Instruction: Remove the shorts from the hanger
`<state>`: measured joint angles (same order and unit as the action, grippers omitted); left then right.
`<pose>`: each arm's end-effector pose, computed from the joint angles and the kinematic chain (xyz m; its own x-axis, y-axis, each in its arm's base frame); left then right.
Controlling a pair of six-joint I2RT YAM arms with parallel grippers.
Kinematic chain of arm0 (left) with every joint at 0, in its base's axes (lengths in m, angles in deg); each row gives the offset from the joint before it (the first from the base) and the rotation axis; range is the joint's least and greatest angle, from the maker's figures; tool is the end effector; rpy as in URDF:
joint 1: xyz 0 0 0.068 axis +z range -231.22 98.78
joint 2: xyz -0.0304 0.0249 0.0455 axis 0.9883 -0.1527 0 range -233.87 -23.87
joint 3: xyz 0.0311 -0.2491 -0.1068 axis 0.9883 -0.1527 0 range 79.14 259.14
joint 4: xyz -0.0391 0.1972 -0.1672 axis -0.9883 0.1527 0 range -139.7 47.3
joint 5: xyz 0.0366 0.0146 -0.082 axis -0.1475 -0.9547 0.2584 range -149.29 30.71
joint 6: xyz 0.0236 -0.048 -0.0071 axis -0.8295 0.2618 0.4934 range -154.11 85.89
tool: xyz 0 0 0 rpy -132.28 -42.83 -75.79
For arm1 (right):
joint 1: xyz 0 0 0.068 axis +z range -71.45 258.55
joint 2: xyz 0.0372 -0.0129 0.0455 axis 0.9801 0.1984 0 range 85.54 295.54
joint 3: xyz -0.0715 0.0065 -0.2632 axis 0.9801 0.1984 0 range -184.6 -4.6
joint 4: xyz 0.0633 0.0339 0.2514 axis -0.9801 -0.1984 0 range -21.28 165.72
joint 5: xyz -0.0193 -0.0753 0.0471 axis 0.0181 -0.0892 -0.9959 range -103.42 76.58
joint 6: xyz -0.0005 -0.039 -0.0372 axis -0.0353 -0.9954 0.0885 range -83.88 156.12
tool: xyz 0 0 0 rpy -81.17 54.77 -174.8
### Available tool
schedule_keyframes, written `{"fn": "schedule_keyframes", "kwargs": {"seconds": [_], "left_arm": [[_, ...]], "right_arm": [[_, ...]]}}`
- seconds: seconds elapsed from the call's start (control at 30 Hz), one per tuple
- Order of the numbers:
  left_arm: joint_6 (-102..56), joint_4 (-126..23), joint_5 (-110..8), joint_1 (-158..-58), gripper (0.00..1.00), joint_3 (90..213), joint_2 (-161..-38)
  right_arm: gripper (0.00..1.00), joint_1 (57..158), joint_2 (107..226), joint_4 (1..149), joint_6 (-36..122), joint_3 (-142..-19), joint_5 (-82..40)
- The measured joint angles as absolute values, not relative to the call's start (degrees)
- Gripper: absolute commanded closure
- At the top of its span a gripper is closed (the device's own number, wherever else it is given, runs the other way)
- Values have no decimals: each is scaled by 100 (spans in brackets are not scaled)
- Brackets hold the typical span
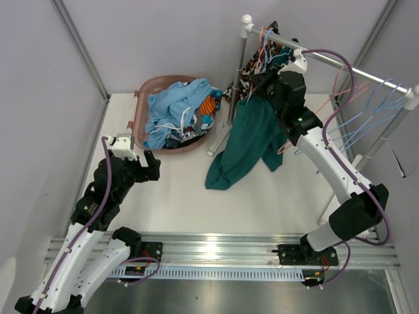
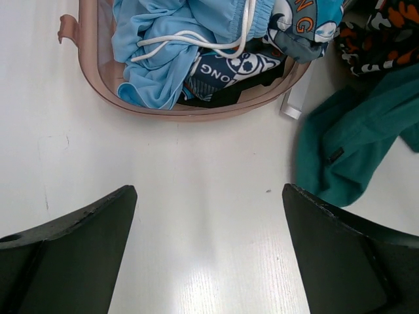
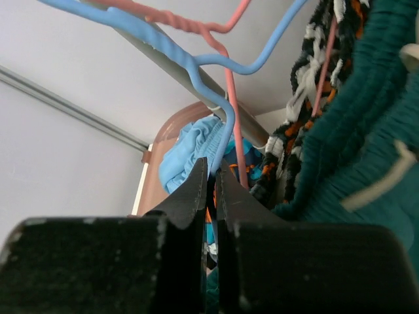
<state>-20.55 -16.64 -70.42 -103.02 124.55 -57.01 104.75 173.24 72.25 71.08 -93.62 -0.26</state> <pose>0.1209 -0.0411 0.3299 -0.3667 -0.1013 -0.9248 0.1140 0.9817 -0.1527 0.3280 0.1524 0.4389 -0.1568 0.5446 -0.8239 -0.1656 0.8079 0.5655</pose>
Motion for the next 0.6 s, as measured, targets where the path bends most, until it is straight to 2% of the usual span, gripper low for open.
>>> {"fn": "schedule_keyframes", "kwargs": {"seconds": [0.43,0.6], "left_arm": [[-2060,-1730,-7062,-10337,1,12518,-5723],[-2062,-1726,-6918,-10488,1,13270,-6117]], "right_arm": [[100,10475,16339,6950,7093,-9019,29],[100,10475,15925,6950,7086,-9019,1]]}}
